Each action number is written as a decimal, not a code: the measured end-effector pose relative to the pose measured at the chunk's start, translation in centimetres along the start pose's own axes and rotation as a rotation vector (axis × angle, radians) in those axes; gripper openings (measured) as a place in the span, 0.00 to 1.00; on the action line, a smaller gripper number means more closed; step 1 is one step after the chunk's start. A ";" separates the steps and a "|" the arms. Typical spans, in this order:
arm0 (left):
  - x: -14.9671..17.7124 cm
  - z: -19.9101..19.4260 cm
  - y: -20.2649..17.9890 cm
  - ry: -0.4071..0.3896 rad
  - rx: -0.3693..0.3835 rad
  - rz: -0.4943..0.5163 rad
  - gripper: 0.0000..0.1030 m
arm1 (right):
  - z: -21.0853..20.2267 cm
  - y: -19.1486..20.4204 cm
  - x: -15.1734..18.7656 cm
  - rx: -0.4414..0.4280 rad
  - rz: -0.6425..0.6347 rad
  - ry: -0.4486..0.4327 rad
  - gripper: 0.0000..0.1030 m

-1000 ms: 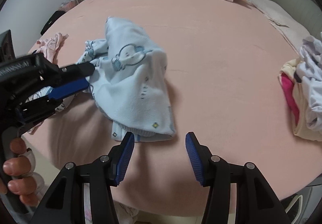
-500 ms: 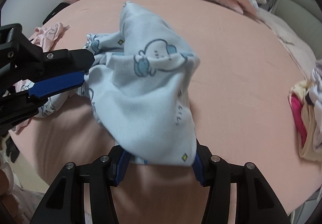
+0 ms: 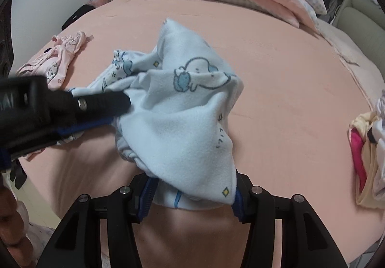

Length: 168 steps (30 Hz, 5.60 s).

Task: Fold clothes

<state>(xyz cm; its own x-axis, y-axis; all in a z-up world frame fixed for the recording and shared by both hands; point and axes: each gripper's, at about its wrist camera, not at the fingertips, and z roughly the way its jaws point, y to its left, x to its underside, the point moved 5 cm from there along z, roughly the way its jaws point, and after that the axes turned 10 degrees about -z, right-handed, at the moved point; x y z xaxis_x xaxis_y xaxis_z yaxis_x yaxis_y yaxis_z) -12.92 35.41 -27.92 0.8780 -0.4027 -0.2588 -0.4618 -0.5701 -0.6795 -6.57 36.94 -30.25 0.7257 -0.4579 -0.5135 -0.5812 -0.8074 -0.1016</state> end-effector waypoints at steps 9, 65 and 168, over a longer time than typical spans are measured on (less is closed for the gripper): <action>-0.7 -0.6 1.4 -0.051 -0.054 -0.069 0.34 | -1.4 -0.4 -1.1 -0.045 -0.002 -0.027 0.22; -3.2 -2.1 1.7 -0.237 -0.121 -0.015 0.19 | -3.9 -4.9 -2.8 -0.037 0.056 -0.009 0.43; -6.7 0.2 1.1 -0.212 -0.027 -0.044 0.11 | -1.2 -6.8 0.5 -0.095 0.372 0.058 0.08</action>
<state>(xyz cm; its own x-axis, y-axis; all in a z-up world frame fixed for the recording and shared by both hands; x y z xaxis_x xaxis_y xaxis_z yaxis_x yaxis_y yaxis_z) -19.33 37.60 -27.07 0.9028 -0.2193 -0.3701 -0.4235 -0.6041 -0.6751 -1.86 41.74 -28.79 0.4926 -0.7443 -0.4510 -0.7741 -0.6116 0.1637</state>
